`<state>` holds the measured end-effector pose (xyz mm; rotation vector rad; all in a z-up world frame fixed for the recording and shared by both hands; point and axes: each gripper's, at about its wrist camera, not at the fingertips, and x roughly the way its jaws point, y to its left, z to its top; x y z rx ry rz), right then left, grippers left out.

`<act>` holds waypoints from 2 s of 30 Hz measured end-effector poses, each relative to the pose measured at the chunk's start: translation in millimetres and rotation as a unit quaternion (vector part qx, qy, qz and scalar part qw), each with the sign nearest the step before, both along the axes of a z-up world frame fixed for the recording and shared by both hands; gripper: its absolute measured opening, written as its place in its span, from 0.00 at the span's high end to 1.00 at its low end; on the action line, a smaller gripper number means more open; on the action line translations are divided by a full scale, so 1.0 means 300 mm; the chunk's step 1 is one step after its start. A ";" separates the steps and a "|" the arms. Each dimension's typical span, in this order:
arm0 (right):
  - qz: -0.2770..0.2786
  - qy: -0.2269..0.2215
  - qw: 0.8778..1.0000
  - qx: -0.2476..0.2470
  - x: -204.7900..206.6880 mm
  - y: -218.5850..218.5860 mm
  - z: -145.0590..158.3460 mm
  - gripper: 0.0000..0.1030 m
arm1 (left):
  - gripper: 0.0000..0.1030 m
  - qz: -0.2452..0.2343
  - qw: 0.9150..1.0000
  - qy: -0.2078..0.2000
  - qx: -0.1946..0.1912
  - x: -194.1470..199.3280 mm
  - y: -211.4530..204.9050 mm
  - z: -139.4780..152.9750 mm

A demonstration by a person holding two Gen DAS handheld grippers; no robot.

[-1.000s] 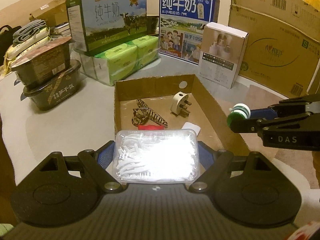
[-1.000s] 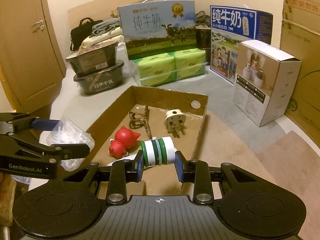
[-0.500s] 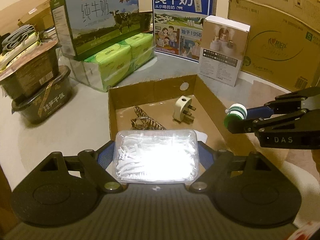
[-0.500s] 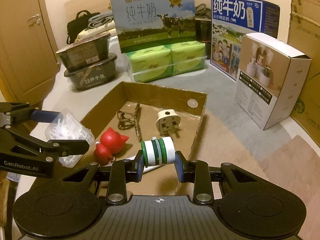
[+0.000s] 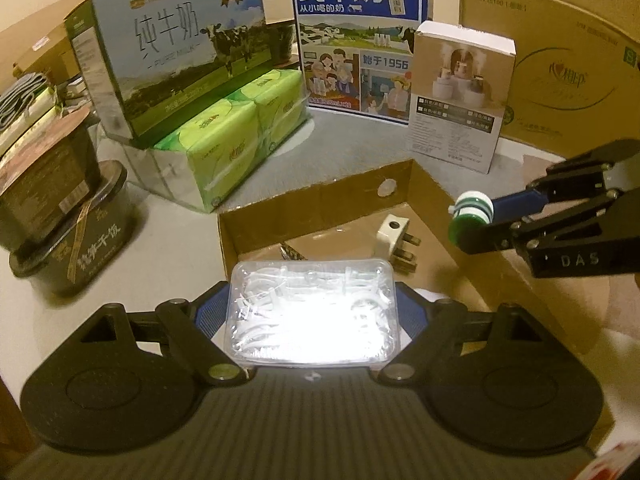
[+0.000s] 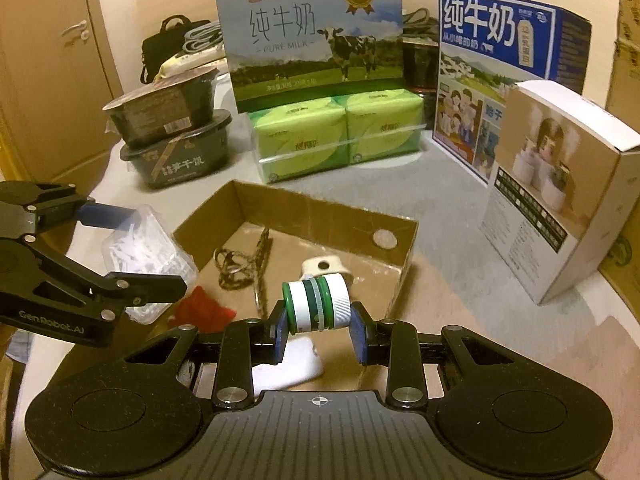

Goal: Organize rigid objects
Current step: 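Lower the swab pack into the tray with the left tool while the right lowers the bottle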

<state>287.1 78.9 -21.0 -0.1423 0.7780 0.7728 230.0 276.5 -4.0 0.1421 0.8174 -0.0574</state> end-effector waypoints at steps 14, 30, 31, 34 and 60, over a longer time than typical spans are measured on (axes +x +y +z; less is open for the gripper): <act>0.006 0.006 1.000 0.002 0.091 0.043 -0.025 0.69 | 0.19 -0.035 0.999 0.012 0.013 0.122 0.007 -0.044; 0.001 0.013 1.000 0.009 0.090 0.036 -0.030 0.69 | 0.15 -0.023 1.000 -0.004 0.009 0.100 0.025 -0.038; 0.001 0.014 1.000 0.010 0.088 0.036 -0.028 0.69 | 0.15 -0.022 1.000 -0.005 0.009 0.094 0.026 -0.032; 0.003 0.013 1.000 0.010 0.078 0.041 -0.023 0.69 | 0.15 -0.020 1.000 -0.009 0.006 0.078 0.024 -0.020; 0.006 -0.005 1.000 -0.013 0.085 0.047 -0.039 0.38 | 0.07 -0.022 1.000 -0.013 0.010 0.062 0.019 -0.039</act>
